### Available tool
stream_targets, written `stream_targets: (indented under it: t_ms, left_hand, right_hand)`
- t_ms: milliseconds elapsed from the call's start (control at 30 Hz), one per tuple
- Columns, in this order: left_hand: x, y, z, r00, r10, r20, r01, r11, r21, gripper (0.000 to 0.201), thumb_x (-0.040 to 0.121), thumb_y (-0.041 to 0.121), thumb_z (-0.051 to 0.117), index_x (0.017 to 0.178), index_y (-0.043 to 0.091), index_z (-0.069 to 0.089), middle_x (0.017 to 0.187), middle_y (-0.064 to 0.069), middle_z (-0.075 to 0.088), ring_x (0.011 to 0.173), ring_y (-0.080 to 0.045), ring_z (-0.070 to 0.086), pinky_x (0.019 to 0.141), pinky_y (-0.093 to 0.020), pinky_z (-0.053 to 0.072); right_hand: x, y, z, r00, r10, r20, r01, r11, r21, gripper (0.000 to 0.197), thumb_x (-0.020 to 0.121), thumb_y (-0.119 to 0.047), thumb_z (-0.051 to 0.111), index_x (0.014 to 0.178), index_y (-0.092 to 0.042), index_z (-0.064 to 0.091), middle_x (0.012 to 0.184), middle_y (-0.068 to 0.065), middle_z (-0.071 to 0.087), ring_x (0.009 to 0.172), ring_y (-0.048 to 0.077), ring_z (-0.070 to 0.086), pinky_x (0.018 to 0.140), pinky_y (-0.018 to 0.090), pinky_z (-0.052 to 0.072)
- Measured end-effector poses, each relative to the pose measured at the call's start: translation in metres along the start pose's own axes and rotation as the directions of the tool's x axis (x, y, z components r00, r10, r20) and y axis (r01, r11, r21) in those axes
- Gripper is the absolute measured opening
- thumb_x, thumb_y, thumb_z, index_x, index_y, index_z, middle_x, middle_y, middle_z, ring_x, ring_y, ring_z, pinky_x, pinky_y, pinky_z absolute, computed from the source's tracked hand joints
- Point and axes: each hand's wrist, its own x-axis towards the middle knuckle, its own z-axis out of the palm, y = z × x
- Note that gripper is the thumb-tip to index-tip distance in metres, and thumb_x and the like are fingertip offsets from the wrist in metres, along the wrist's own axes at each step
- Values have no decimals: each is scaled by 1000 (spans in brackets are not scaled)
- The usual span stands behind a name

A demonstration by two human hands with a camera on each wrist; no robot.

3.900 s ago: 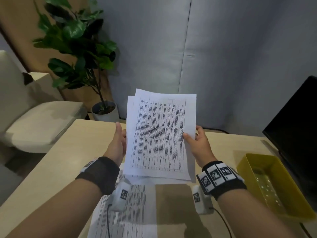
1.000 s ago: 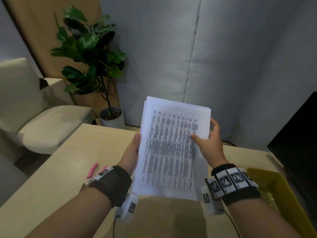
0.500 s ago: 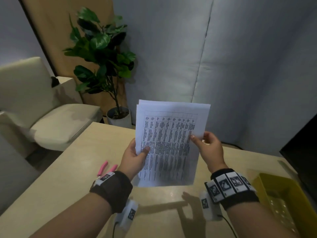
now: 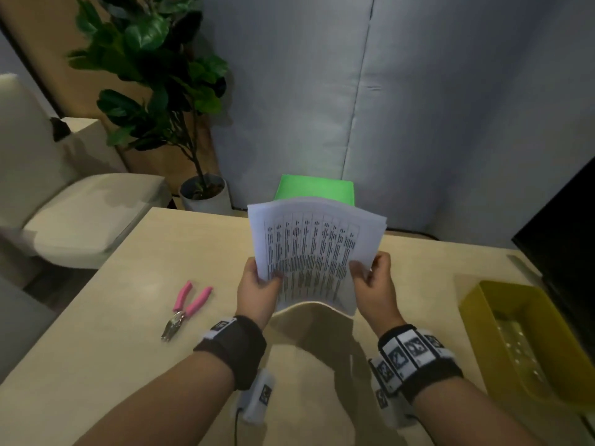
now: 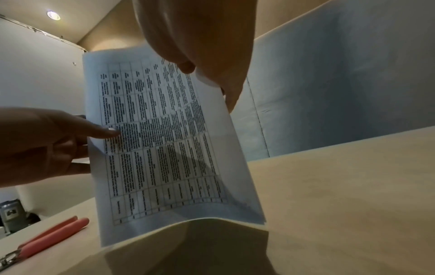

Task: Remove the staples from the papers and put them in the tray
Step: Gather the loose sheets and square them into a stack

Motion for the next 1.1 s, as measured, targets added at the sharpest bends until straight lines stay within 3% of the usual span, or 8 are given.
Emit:
stream_targets:
  t_ms: [133,267,367,467,600,833,967,1100]
  left_hand:
    - [0,-6,7,1000,-26,-6,26,999,19,24,91,3,57,108,13,43,109,-2,60,100,-19,60,84,-25,47]
    - [-4,-9,10,998,-18,-53,21,998,52,17,95,1,51,105,13,43,103,-3,56,92,-16,55,58,-1,43]
    - [-4,-2,13,998,21,-55,-18,998,54,19,95,-1,49,105,13,42,105,-3,53,94,-15,51,55,6,38]
    - [1,0,14,998,39,-46,-36,997,63,19,96,-1,48,106,14,40,104,-1,52,89,-12,52,56,5,40]
    - [4,-9,13,999,-7,-51,13,994,106,17,94,-5,46,102,9,40,104,-7,56,92,-21,56,55,1,43]
    - [1,-6,15,999,-19,-39,23,994,103,15,96,-1,46,104,11,40,106,-6,56,92,-18,57,65,-9,46]
    - [0,-7,17,999,-20,-27,24,991,132,13,95,-5,43,98,6,37,84,-2,50,71,-11,52,48,-2,42]
    - [-3,-10,16,1000,-20,-20,22,993,120,11,97,5,47,102,10,38,92,-10,56,95,-28,60,55,-8,46]
  right_hand:
    - [-2,11,4,999,43,-12,-43,999,1,27,96,-17,52,118,-14,37,99,-16,55,92,8,58,80,36,55]
    - [-8,15,7,997,79,-8,-78,993,91,46,96,-17,51,136,-9,30,110,-8,54,97,0,55,91,33,48]
    - [-5,11,7,999,50,-3,-49,993,104,37,97,-16,49,130,-15,33,103,-15,53,88,-8,54,88,28,48]
    - [2,8,5,1000,15,-15,-14,996,92,28,97,-19,49,118,-23,32,101,-18,53,88,-3,56,82,28,51]
    - [5,16,3,999,38,-11,-38,999,-24,21,98,-20,47,115,-14,36,105,-2,56,96,14,56,81,34,52]
    - [9,27,0,999,50,-19,-52,996,-74,15,99,-20,44,110,-14,36,107,1,55,96,18,56,83,42,54]
    - [7,30,-1,997,76,-4,-77,993,-94,19,99,-18,45,114,-10,36,107,0,54,97,16,54,84,43,55]
    - [7,29,0,995,102,17,-100,990,-95,25,100,-16,43,121,-7,35,108,3,53,99,18,52,80,37,50]
